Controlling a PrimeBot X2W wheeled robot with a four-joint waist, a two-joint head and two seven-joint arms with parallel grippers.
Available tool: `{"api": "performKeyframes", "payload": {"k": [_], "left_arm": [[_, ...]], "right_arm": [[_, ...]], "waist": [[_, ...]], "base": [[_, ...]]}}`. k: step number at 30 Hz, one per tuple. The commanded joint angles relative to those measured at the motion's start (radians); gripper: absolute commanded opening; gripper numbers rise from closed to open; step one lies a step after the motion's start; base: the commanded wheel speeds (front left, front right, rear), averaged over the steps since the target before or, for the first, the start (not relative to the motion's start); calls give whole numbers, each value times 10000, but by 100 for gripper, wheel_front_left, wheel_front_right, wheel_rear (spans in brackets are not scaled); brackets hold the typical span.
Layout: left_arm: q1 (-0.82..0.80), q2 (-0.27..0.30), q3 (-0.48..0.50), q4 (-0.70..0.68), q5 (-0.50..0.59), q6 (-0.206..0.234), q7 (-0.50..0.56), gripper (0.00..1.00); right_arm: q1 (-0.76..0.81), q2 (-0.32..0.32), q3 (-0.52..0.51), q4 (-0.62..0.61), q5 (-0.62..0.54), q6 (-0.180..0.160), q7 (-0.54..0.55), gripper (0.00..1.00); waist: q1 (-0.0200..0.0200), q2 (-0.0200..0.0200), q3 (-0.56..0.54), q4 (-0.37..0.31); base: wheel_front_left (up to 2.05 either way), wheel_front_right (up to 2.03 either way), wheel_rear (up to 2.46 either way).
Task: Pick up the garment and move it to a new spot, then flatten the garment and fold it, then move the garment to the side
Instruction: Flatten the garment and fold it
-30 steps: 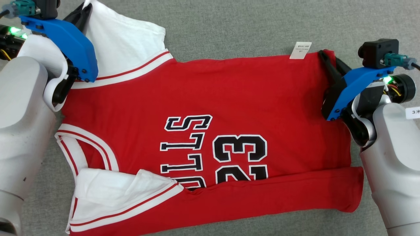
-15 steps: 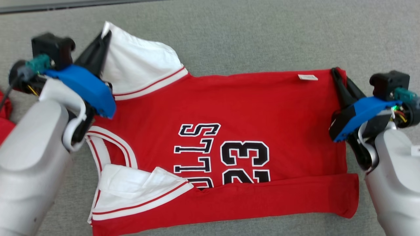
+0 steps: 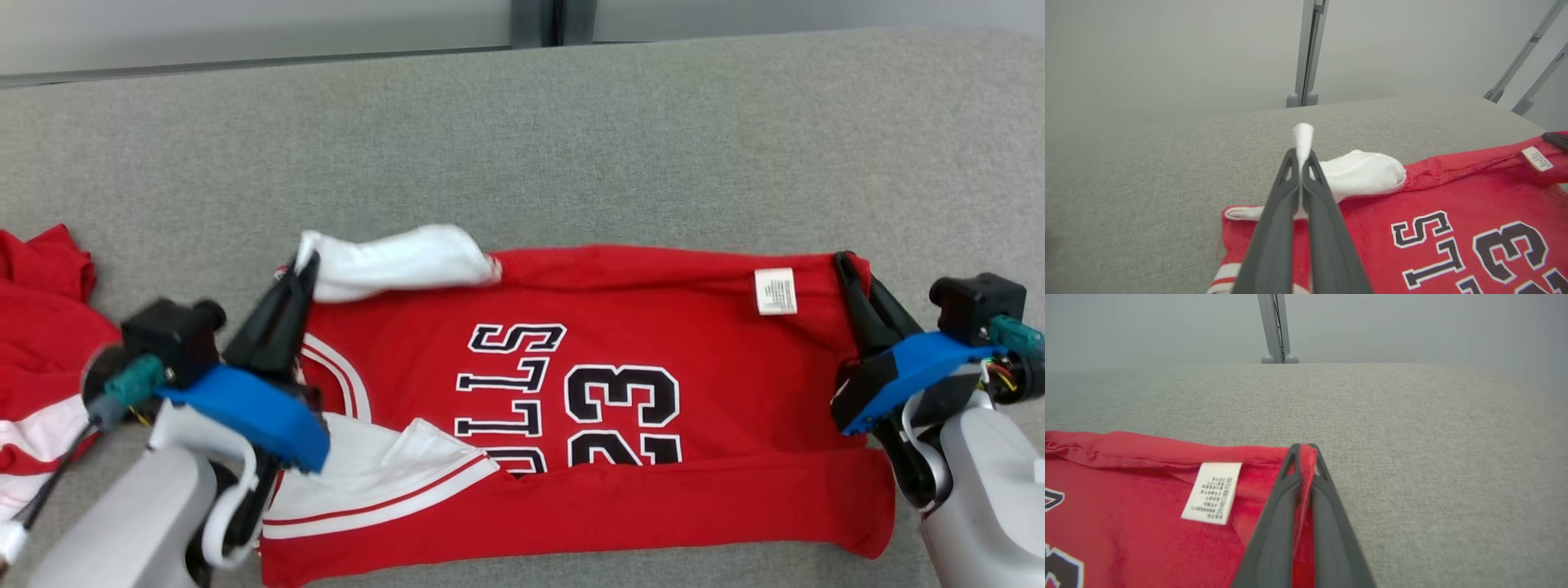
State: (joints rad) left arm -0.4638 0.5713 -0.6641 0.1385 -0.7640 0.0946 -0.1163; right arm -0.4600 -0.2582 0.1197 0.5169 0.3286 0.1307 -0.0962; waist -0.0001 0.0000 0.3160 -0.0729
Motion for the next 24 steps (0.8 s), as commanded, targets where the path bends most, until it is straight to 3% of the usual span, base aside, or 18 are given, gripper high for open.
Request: {"api": "performKeyframes", "payload": {"k": [1,7,23,24], "left_arm": [[365,66,-11,-308,-44,209,-56,0],[1437,181,-95,-1003,-157,726,-186,0],[3045,101,94,-1634,-676,1405,-709,0],[3127,75,107,-1636,-728,1433,-741,0]], "right_arm": [[241,-63,-58,-82,94,2,-144,0],[915,-49,-103,-282,276,2,-424,0],[2879,157,-611,-1587,599,2,-344,0],[2980,168,-652,-1678,603,2,-306,12]], "waist": [[1,0,-69,35],[1,0,-333,132],[1,0,-863,291],[1,0,-883,305]], "base": [[0,0,0],[0,0,0],[0,0,0],[0,0,0]]}}
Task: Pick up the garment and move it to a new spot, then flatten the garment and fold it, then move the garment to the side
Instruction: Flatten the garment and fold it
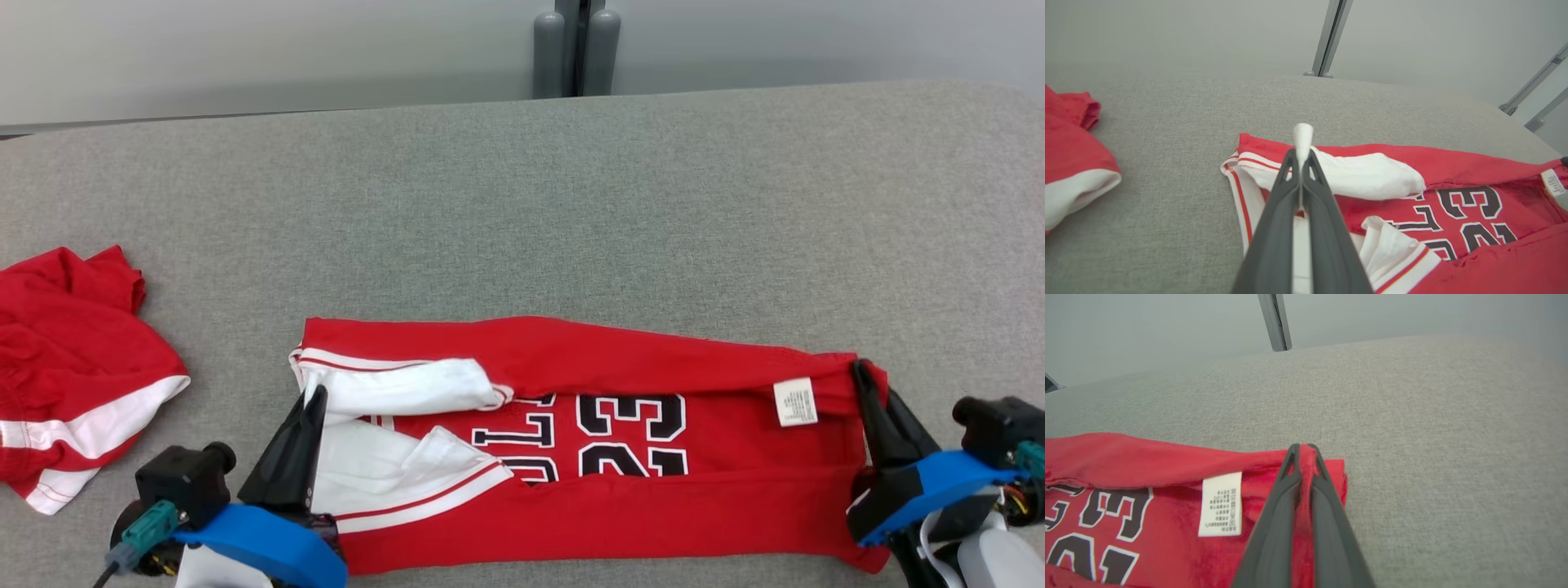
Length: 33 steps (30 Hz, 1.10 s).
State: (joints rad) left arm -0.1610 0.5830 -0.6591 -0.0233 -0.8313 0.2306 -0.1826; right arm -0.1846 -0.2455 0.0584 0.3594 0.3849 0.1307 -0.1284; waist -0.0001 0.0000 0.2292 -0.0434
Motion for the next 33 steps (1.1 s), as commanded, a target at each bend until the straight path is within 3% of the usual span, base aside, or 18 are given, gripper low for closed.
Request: {"api": "performKeyframes", "payload": {"k": [1,2,3,4,5,12,16,21,26,33], "left_arm": [[99,-42,57,-18,-55,73,-77,0],[165,-63,67,-2,-78,86,-104,0],[233,-58,66,35,-69,133,-151,29],[309,-69,90,63,-58,193,-188,93],[375,-115,130,90,-101,251,-235,100],[536,-427,469,166,186,405,-682,100],[551,-968,1450,8,1074,599,-830,100],[897,-1626,2533,-274,2177,495,-828,100],[1439,-2700,4131,-423,3500,-10,-832,100],[1854,-3681,5566,-96,4769,-732,-833,100]], "right_arm": [[226,42,-38,-104,39,2,16,12],[314,40,-81,-192,40,2,36,62],[414,63,-119,-267,50,2,37,100],[533,85,-156,-337,64,2,61,100],[611,104,-219,-400,71,2,67,100],[829,218,-635,-998,135,2,10,100],[718,371,-1082,-900,-67,2,362,100],[700,574,-1328,-523,-274,2,625,100],[696,874,-1438,313,-486,2,692,100],[565,1114,-1170,1293,-597,2,588,100]], "waist": [[1,0,-15,10],[1,0,-31,22],[1,0,-45,28],[1,0,-64,29],[1,0,-78,30],[1,0,-170,19],[1,0,-240,79],[1,0,-268,160],[1,0,-285,218],[1,0,-297,234]], "base": [[0,0,0],[0,0,0],[0,0,0],[0,0,0],[0,0,0],[0,0,0],[0,0,0],[0,0,0],[0,0,0],[0,0,0]]}}
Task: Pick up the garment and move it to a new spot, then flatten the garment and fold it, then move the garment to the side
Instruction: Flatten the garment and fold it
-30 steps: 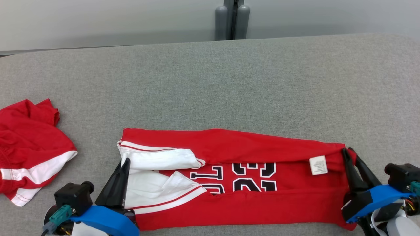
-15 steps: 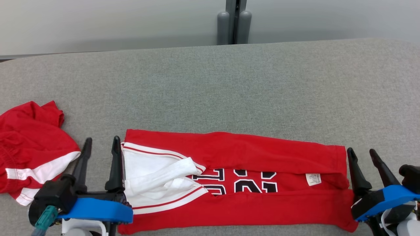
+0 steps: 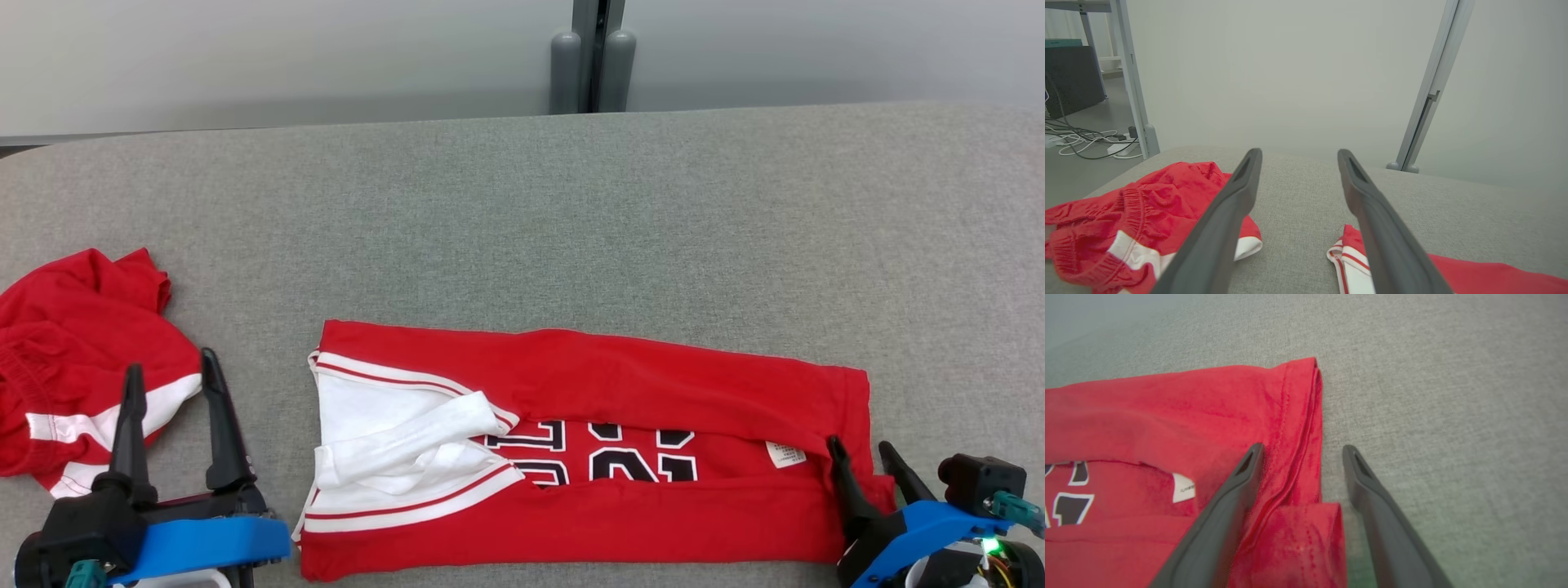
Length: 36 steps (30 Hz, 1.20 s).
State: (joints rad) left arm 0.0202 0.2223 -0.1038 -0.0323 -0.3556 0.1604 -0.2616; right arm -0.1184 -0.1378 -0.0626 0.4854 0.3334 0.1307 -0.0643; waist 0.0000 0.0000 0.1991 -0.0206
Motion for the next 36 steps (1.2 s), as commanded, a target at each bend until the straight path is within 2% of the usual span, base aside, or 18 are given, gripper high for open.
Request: {"api": "performKeyframes", "payload": {"k": [1,4,5,7,8,14,23,26,29,36], "left_arm": [[72,-155,167,59,177,-162,-43,100],[119,-494,550,220,560,-495,-44,100],[127,-569,657,275,705,-587,-44,100],[123,-750,873,372,925,-779,-44,100],[126,-818,951,425,1047,-879,-44,100],[146,-1184,1501,602,1577,-1258,-44,100],[253,-1521,2045,746,2008,-1628,-45,100],[254,-1587,2106,779,2093,-1704,-45,100],[212,-1638,2143,806,2139,-1771,-45,100],[275,-1702,2198,941,2173,-1869,-45,100]], "right_arm": [[-70,86,104,147,-73,2,-51,100],[15,209,257,422,40,3,-68,100],[30,240,309,502,79,3,-92,59],[47,286,419,577,136,13,-162,5],[51,317,469,592,204,13,-198,0],[-132,40,373,594,475,-1,-459,0],[-449,-1228,-833,272,614,-1,-351,0],[-441,-1467,-1061,11,520,0,-144,0],[-398,-1444,-1006,-408,481,0,61,0],[15,-793,-282,-1657,504,2,382,0]], "waist": [[0,0,4,24],[0,0,19,56],[0,0,23,61],[0,0,21,67],[0,0,18,65],[0,0,-38,-24],[0,0,-218,-168],[0,0,-252,-205],[0,0,-279,-236],[0,0,-417,-267]], "base": [[0,0,0],[0,0,0],[0,0,0],[0,0,0],[0,0,0],[0,0,0],[0,0,0],[0,0,0],[0,0,0],[0,0,0]]}}
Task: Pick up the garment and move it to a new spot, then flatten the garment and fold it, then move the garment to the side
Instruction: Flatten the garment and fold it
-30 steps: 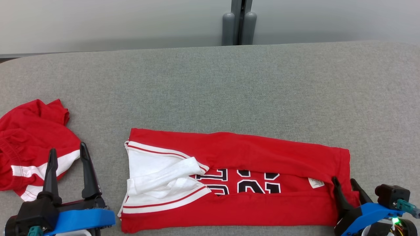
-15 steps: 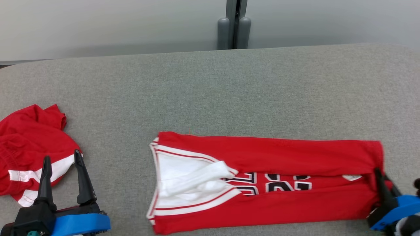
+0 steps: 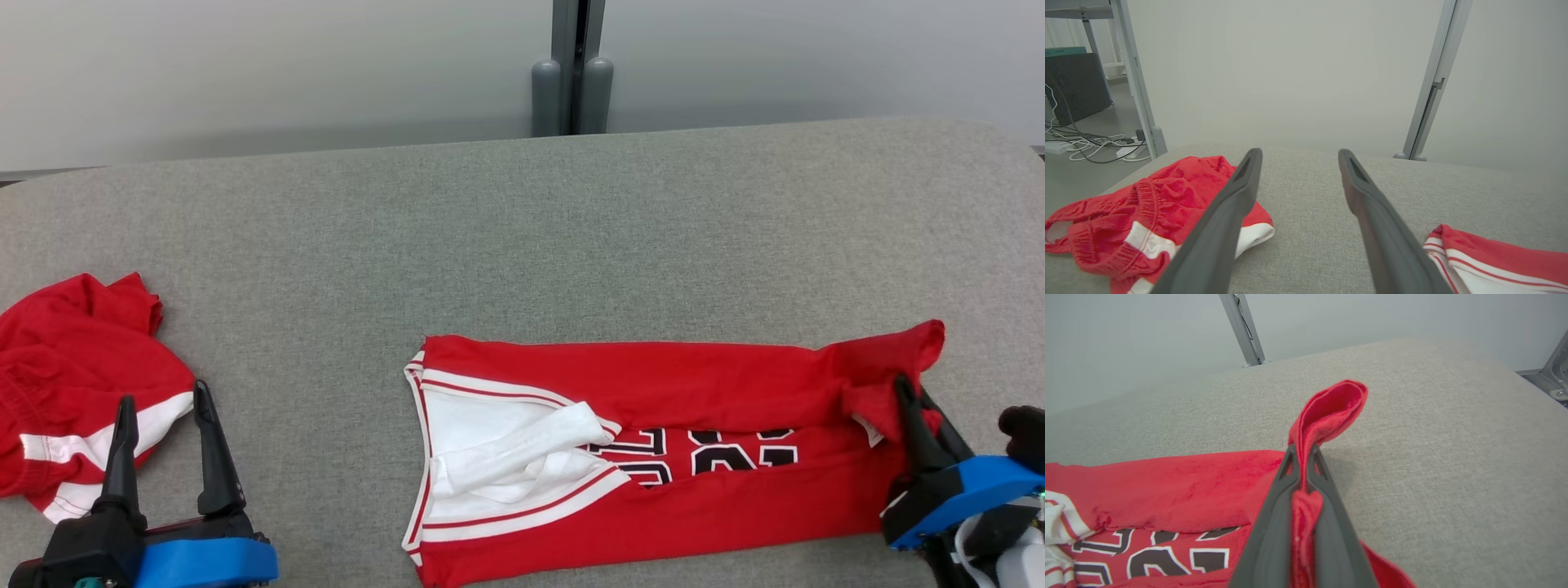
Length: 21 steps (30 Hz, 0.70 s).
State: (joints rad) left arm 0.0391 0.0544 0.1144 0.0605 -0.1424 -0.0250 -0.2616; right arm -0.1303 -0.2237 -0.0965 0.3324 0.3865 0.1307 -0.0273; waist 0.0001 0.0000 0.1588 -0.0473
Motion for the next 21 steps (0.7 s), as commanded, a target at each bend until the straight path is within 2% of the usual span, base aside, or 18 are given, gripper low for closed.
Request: {"api": "performKeyframes", "payload": {"k": [1,11,21], "left_arm": [[101,-25,19,28,35,-19,-45,100],[86,-42,-119,120,-43,-20,-45,100],[-174,-42,-472,253,-145,43,-45,100]], "right_arm": [[182,173,209,-326,-16,2,69,0],[-38,1068,2063,-1671,-104,2,516,0],[-922,1634,3846,-1346,39,2,364,0]], "waist": [[-1,0,-31,1],[-1,0,-47,162],[-1,0,78,683]], "base": [[0,0,0],[0,0,0],[0,0,0]]}}
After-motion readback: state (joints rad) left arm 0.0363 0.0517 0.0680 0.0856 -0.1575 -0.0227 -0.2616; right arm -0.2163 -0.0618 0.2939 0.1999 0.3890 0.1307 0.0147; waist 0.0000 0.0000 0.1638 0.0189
